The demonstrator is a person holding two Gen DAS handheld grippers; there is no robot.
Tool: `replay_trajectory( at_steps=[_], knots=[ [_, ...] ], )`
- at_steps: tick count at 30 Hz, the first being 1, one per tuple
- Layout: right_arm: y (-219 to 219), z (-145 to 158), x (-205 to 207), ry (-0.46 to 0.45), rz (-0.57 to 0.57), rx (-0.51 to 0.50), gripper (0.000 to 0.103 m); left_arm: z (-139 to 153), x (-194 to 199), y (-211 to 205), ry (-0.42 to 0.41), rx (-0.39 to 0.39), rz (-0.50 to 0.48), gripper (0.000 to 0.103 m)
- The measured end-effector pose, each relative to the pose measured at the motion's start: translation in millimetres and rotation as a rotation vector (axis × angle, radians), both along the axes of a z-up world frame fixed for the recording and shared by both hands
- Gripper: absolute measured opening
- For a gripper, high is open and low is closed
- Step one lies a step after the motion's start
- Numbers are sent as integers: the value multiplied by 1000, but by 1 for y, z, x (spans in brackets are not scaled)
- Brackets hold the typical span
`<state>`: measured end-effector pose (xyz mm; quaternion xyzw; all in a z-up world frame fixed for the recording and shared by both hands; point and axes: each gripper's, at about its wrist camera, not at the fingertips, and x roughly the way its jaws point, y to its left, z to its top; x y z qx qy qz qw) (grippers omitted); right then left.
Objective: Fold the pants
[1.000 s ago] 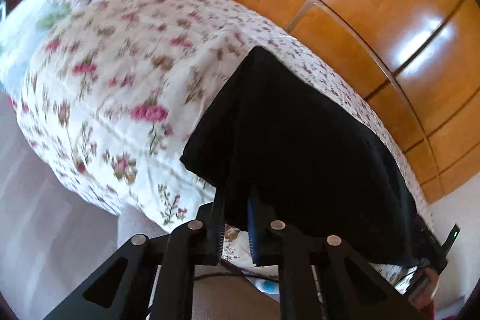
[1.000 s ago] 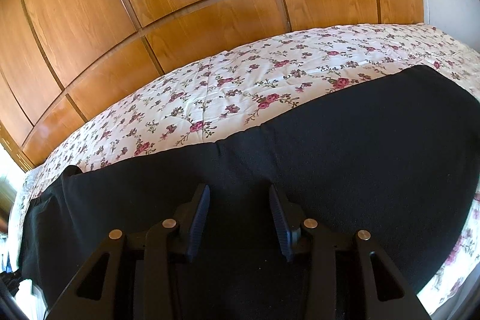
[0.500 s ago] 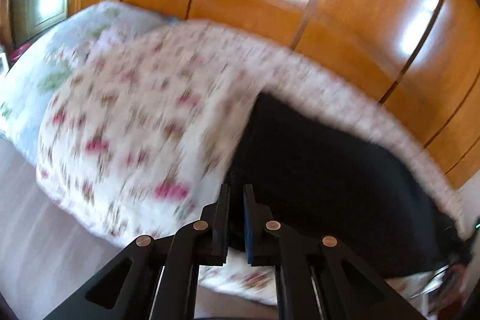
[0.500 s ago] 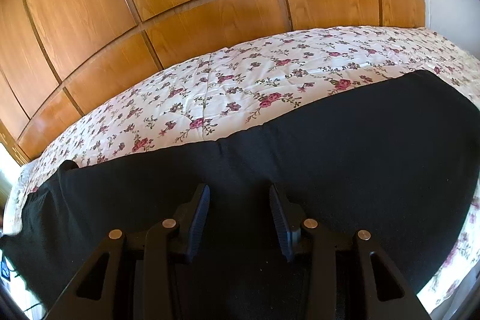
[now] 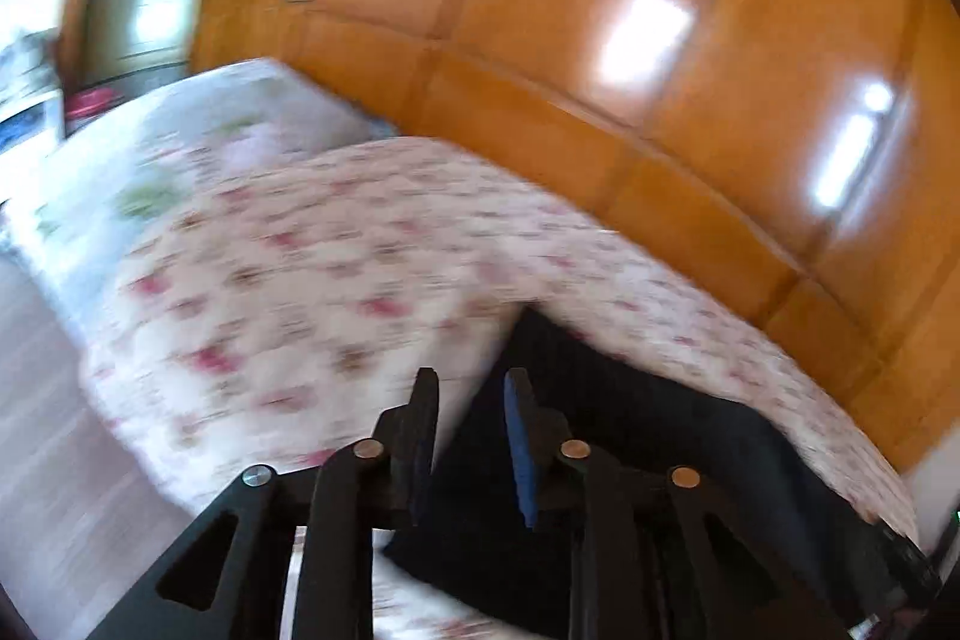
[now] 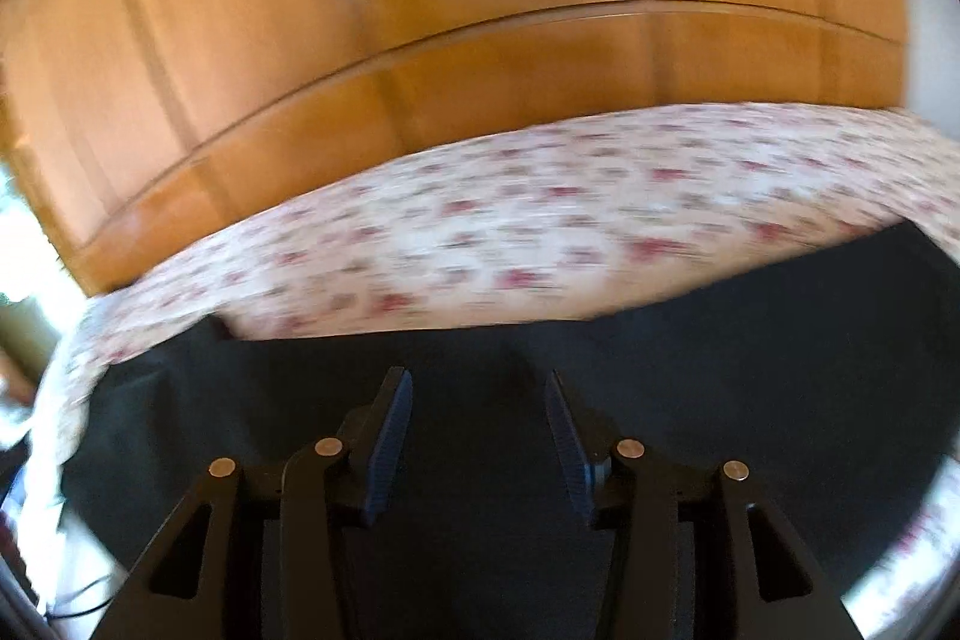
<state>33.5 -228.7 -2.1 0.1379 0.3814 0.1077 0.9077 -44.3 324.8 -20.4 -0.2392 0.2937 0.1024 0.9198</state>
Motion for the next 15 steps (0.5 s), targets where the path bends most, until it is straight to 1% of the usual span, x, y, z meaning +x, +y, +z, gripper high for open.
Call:
replay_trajectory(
  at_steps=[2, 4, 5, 6, 7, 9, 11, 12, 14, 15],
  knots=[
    [23, 3, 9, -10, 86, 40, 46, 2, 27, -27, 7, 4, -123, 23],
    [52, 5, 22, -16, 177, 75, 37, -5, 53, -49, 36, 7, -208, 23],
    [68, 6, 28, -17, 222, 86, 31, -11, 67, -61, 55, 9, -257, 23],
    [83, 6, 34, -18, 265, 92, 30, -18, 81, -72, 74, 22, -287, 23],
    [101, 5, 39, -21, 312, 87, 29, -23, 88, -78, 91, 38, -299, 23],
    [136, 2, 51, -21, 406, 63, 24, -36, 110, -88, 131, 79, -333, 23],
    [161, -5, 62, 0, 461, 39, 22, -44, 125, -98, 154, 135, -341, 23],
    [175, -12, 73, 34, 493, 41, 22, -48, 130, -100, 167, 168, -344, 23],
    [188, -26, 89, 97, 502, 51, 22, -62, 143, -96, 199, 254, -324, 23],
    [192, -35, 99, 129, 494, 52, 22, -68, 144, -90, 212, 262, -308, 23]
  ],
)
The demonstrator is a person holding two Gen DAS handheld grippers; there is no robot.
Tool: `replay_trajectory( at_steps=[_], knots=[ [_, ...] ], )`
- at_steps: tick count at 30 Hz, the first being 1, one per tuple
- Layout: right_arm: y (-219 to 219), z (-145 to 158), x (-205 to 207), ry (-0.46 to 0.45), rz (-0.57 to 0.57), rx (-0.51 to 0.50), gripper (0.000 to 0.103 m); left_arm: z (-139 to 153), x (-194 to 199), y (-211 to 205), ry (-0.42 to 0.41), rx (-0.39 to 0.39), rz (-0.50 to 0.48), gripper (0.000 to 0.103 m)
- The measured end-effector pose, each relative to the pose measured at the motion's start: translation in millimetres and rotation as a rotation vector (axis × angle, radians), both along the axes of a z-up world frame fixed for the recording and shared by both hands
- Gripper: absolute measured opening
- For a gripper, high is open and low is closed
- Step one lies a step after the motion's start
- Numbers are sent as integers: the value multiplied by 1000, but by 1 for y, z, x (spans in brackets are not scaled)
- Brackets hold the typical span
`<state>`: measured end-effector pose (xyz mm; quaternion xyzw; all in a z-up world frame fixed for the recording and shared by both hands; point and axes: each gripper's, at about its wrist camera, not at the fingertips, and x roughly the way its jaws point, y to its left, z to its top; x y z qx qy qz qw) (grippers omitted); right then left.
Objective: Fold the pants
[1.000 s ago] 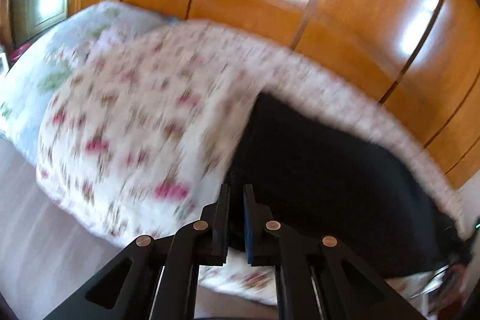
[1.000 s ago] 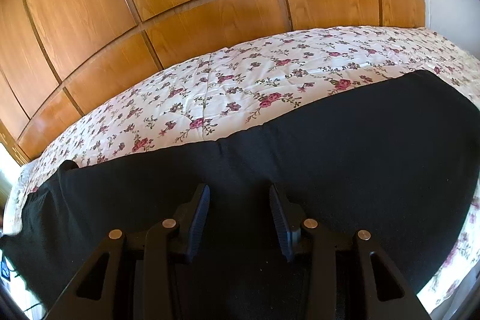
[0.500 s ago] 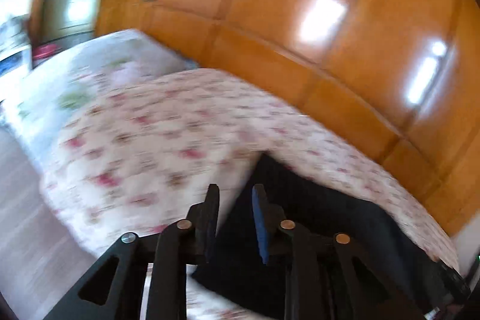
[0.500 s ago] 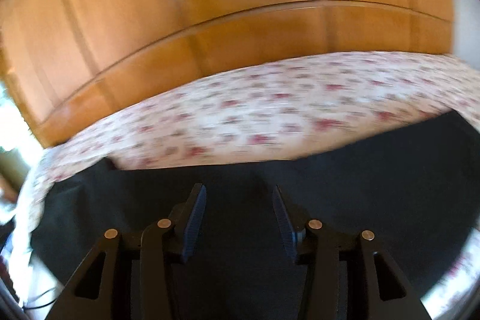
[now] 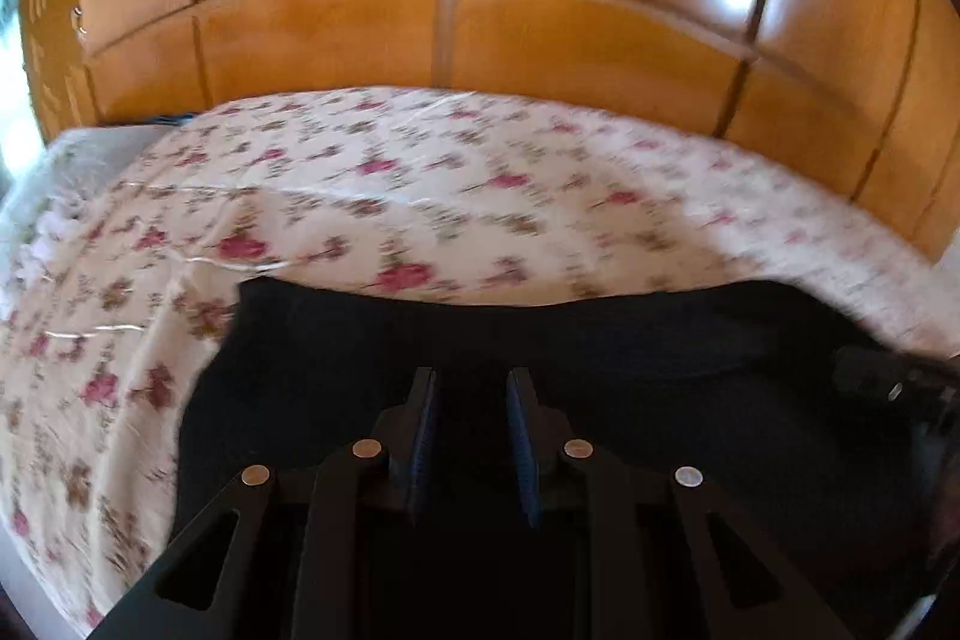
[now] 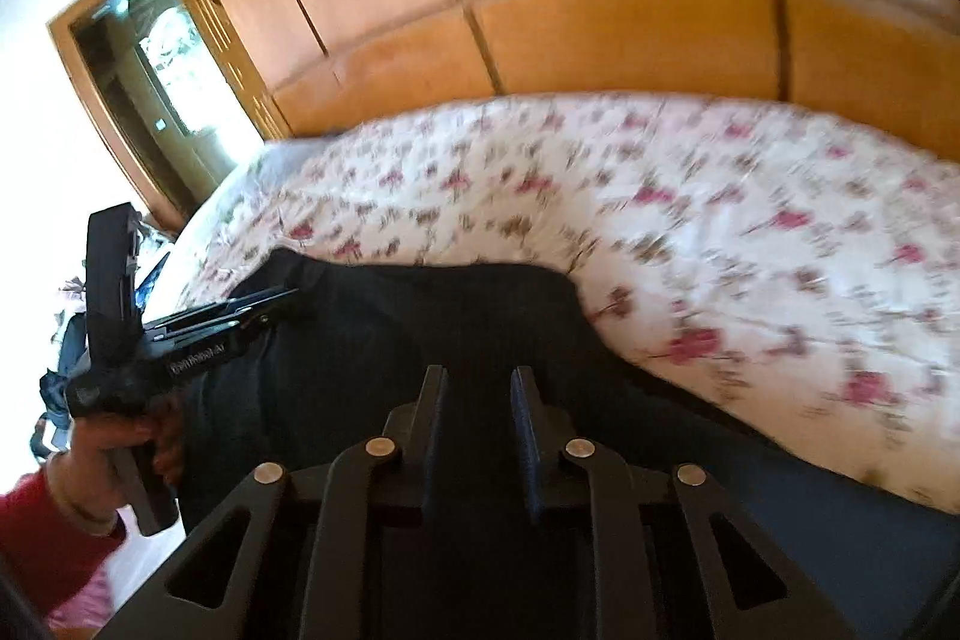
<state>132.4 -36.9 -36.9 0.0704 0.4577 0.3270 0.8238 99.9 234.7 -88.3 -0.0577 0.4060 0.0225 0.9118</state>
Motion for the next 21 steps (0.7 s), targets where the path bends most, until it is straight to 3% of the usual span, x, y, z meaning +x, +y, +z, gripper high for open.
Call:
replay_trajectory(
  at_steps=[1, 2, 4, 7, 11, 14, 16, 18, 21],
  knots=[
    [4, -10, 10, 35, -9, -9, 21, -5, 0, 9, 1, -39, 15, 23],
    [6, -17, 18, 61, -26, -20, 13, -6, -1, 21, -13, -112, 30, 23],
    [3, -28, 33, 113, -70, 0, 0, -10, -1, 37, -22, -170, 77, 13],
    [-4, -38, 53, 125, -128, 44, 0, -16, 1, 50, -23, -241, 104, 9],
    [5, -40, 56, 96, -135, 41, 0, -16, 4, 44, -20, -205, 102, 9],
    [-5, -30, 52, 79, -160, 94, 0, -15, 4, 43, -26, -210, 95, 8],
    [-23, -14, 36, 61, -204, 182, 6, -14, 4, 45, -28, -221, 92, 8],
    [-40, -1, 17, 58, -220, 228, 11, -10, 0, 43, -39, -223, 74, 16],
    [-74, 14, -19, 32, -256, 225, 27, 3, -6, 26, -59, -148, 50, 25]
  ],
)
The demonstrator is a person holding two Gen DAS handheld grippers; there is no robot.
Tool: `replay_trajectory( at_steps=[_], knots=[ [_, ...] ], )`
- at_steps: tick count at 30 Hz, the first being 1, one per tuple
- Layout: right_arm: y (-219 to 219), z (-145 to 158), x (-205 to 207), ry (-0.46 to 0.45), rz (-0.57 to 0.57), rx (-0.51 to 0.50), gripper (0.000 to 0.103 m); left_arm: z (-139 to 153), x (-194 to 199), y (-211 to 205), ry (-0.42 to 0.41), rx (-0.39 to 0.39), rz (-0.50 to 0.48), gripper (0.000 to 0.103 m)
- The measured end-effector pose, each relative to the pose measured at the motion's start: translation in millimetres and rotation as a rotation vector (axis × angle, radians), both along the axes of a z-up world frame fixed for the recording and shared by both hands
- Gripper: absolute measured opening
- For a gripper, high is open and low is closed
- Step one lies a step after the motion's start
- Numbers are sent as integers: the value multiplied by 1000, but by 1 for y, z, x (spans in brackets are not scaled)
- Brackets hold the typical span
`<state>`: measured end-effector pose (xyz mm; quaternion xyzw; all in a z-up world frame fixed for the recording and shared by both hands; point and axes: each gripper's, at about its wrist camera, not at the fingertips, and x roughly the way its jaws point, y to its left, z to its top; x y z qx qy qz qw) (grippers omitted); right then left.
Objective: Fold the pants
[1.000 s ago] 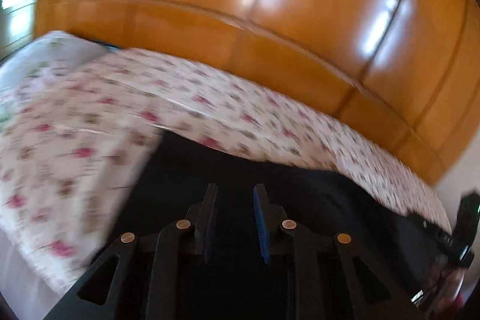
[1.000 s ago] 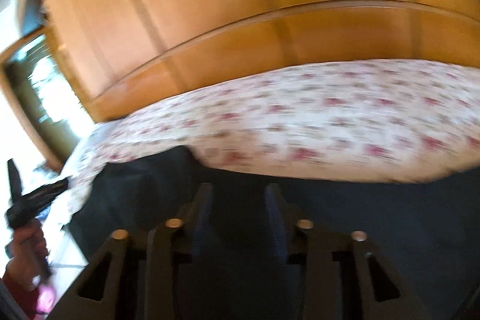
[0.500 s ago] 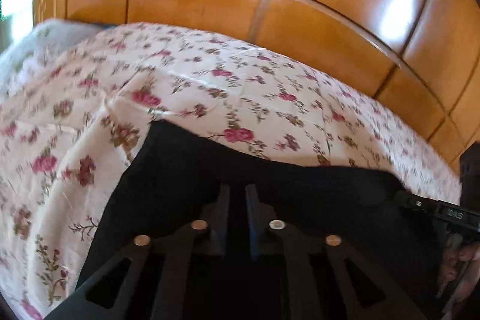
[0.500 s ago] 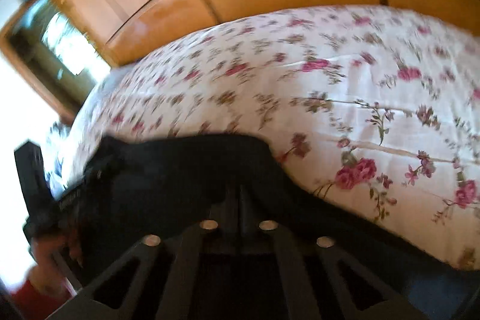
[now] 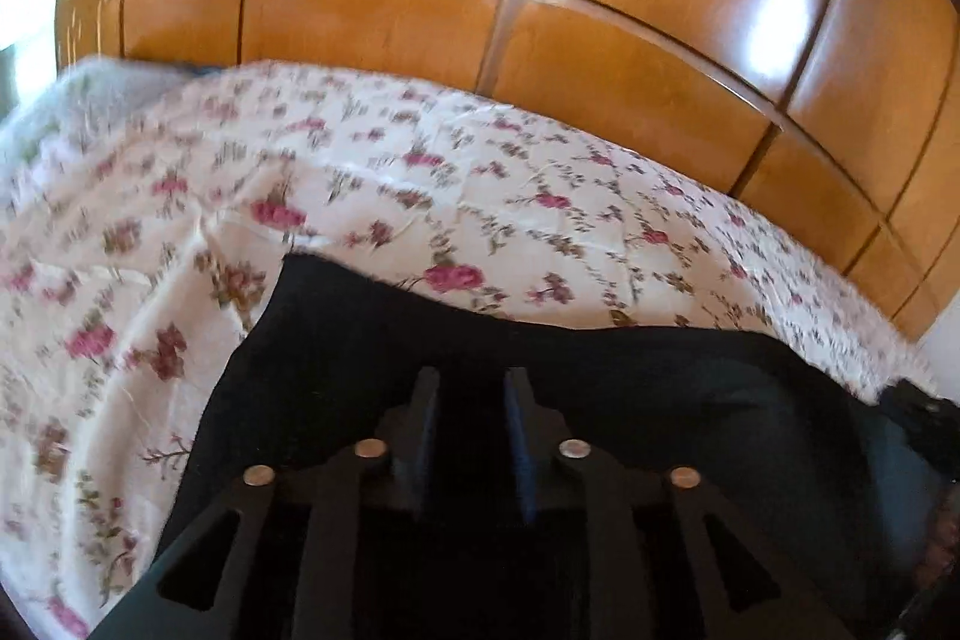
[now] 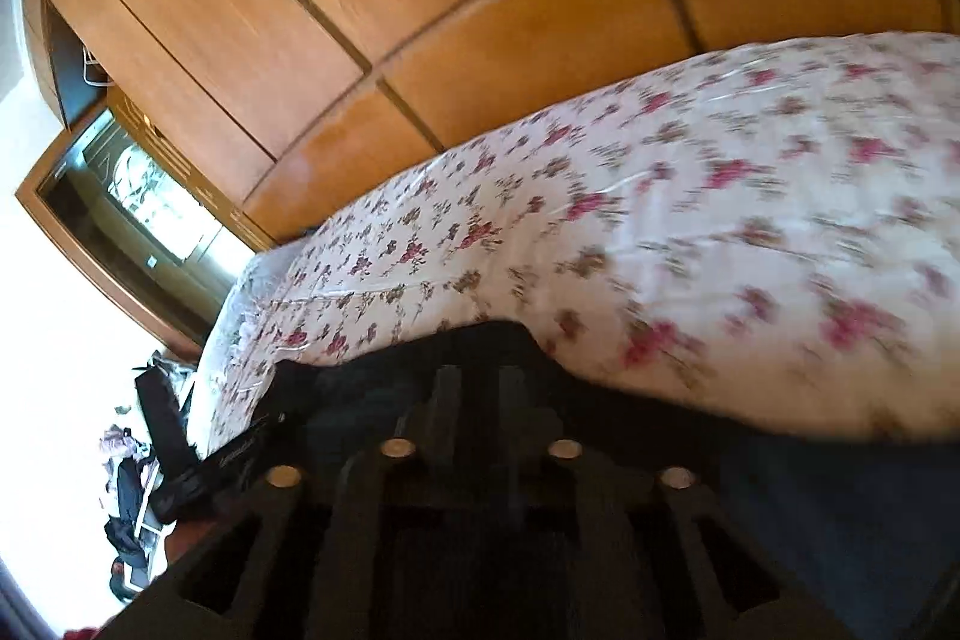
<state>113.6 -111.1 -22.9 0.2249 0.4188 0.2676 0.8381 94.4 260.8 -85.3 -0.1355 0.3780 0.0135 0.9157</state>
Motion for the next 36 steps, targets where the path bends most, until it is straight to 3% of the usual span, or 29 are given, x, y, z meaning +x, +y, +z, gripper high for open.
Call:
replay_trajectory(
  at_steps=[3, 9, 15, 17, 22, 26, 30, 36],
  knots=[
    [-47, 11, -36, -36, -76, -87, 38, 18, -11, -29, -71, -6, -79, 25],
    [-145, 14, -84, -12, -273, -188, 39, 42, -31, -114, -157, -49, -284, 26],
    [-223, 2, -118, 61, -499, -227, 39, 38, -34, -178, -102, -141, -429, 26],
    [-245, 0, -132, 68, -581, -227, 39, 35, -38, -196, -82, -139, -461, 26],
    [-311, 3, -173, 95, -858, -171, 44, 25, -53, -224, -52, -104, -530, 26],
    [-363, -4, -202, 140, -1037, -61, 50, 7, -54, -232, 29, -115, -542, 26],
    [-395, -16, -203, 161, -1097, 21, 62, 5, -59, -227, 40, -162, -522, 26],
    [-414, -38, -186, 179, -1114, 120, 63, 4, -59, -221, 54, -175, -519, 26]
  ],
)
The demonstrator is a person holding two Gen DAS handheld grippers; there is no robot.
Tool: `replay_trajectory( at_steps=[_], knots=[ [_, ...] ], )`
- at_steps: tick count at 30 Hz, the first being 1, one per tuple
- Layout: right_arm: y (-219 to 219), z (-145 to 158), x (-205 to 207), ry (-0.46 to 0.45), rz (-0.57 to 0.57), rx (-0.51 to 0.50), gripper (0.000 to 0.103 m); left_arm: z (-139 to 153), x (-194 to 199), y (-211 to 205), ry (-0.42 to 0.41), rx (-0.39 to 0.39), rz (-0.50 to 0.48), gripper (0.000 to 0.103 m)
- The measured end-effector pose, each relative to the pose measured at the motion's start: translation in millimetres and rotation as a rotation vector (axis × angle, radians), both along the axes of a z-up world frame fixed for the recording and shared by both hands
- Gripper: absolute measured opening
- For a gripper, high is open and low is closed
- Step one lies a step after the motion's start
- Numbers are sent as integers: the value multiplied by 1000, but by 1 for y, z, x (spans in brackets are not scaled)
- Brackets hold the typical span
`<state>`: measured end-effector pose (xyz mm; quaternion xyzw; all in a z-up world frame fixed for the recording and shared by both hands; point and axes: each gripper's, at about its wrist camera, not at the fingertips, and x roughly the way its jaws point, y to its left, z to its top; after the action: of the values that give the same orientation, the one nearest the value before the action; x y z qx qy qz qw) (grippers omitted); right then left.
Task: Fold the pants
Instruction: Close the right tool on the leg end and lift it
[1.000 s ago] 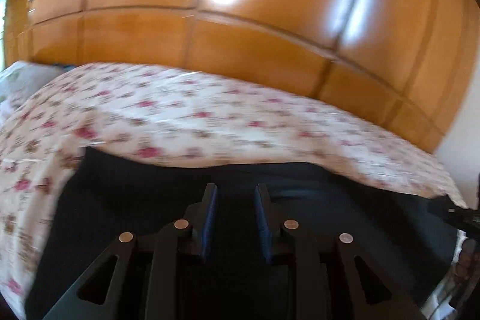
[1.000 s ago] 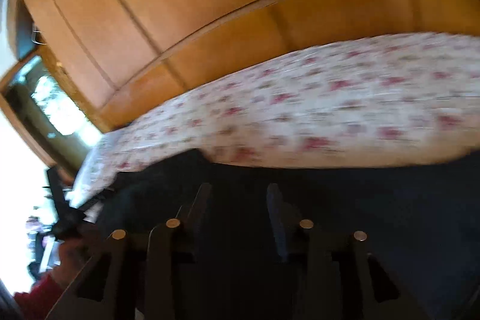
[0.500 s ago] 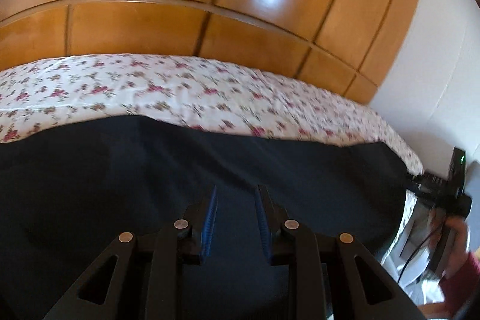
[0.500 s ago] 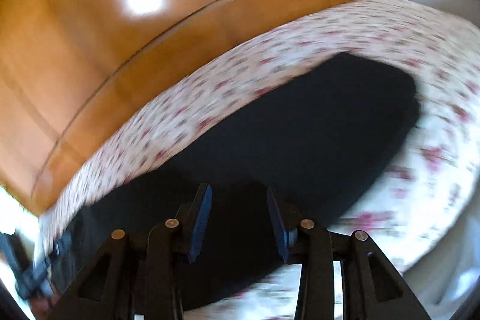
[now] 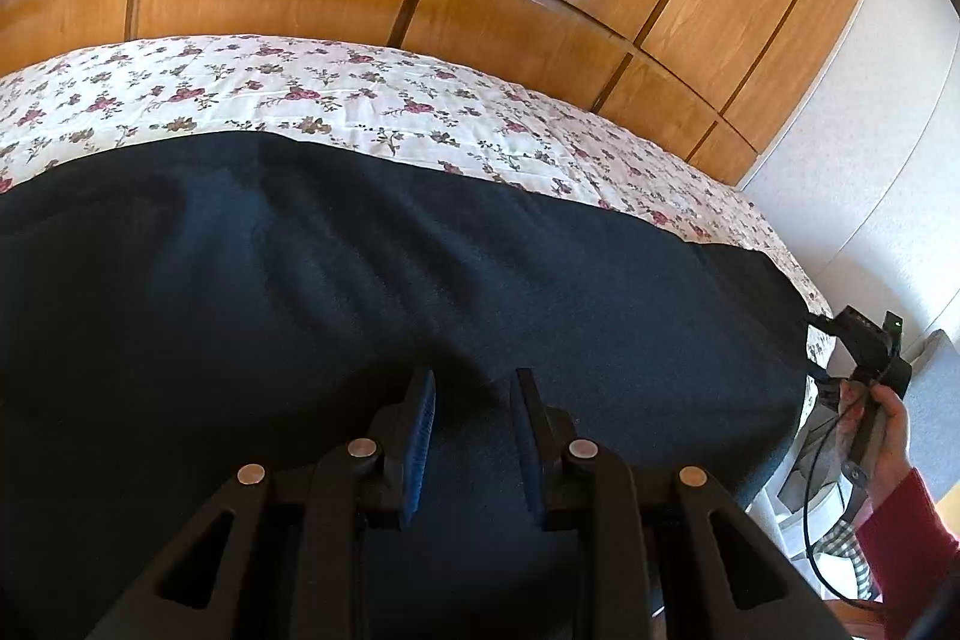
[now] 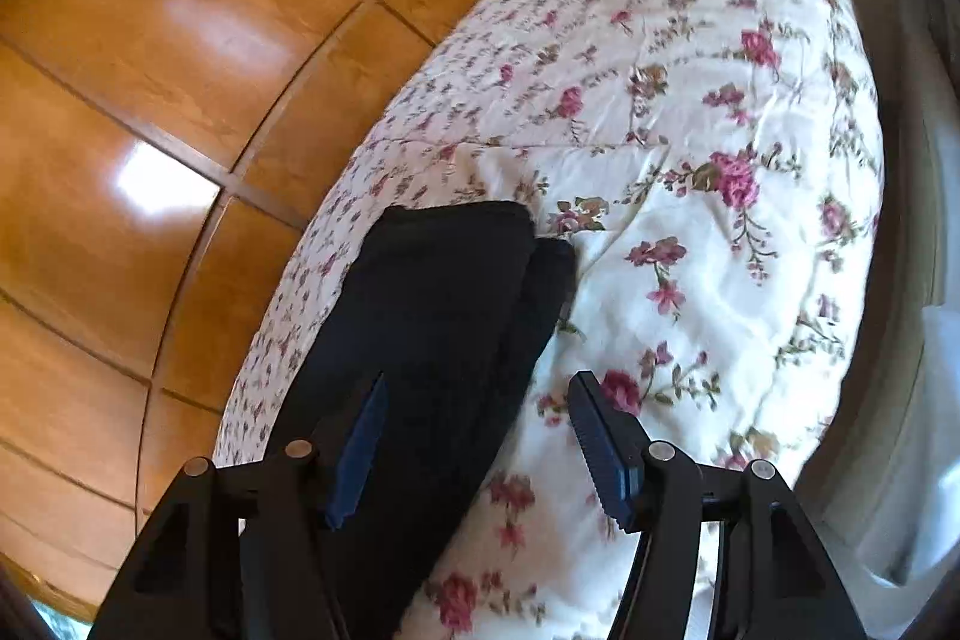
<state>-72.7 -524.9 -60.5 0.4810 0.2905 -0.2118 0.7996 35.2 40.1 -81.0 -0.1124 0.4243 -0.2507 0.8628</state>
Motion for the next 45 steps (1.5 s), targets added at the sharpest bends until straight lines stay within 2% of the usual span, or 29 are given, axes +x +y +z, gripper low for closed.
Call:
replay_trajectory(
  at_steps=[5, 7, 8, 9, 11, 15, 20, 30, 36, 39, 45],
  knots=[
    [1, 0, 17, -26, 2, -66, 63, 0, -2, -4, -12, 30, 1, 26],
    [-1, -2, 23, -43, 22, -71, 58, 1, -2, -5, -12, 39, 1, 26],
    [-1, -2, 26, -42, 32, -70, 45, 2, -1, -4, -8, 40, 1, 26],
    [-2, -2, 29, -41, 44, -65, 28, 3, -1, -3, -2, 38, 2, 26],
    [0, 2, 29, -59, 52, -66, 22, 4, 0, -1, 11, 29, 12, 26],
    [9, 26, 27, -93, 61, -118, 19, 8, 2, 12, 18, 13, 61, 26],
    [25, 61, 22, -147, 63, -152, 18, 11, 5, 31, -6, 39, 128, 26],
    [80, 123, 30, -208, 127, -285, 17, 8, 3, 59, -19, 49, 202, 26],
    [132, 158, 36, -297, 257, -375, 17, 9, 0, 68, -44, 67, 246, 26],
    [159, 172, 40, -329, 323, -412, 17, 4, 2, 75, -27, 61, 259, 26],
    [211, 183, 49, -395, 473, -439, 17, 2, 1, 78, -25, 58, 262, 26]
  ],
)
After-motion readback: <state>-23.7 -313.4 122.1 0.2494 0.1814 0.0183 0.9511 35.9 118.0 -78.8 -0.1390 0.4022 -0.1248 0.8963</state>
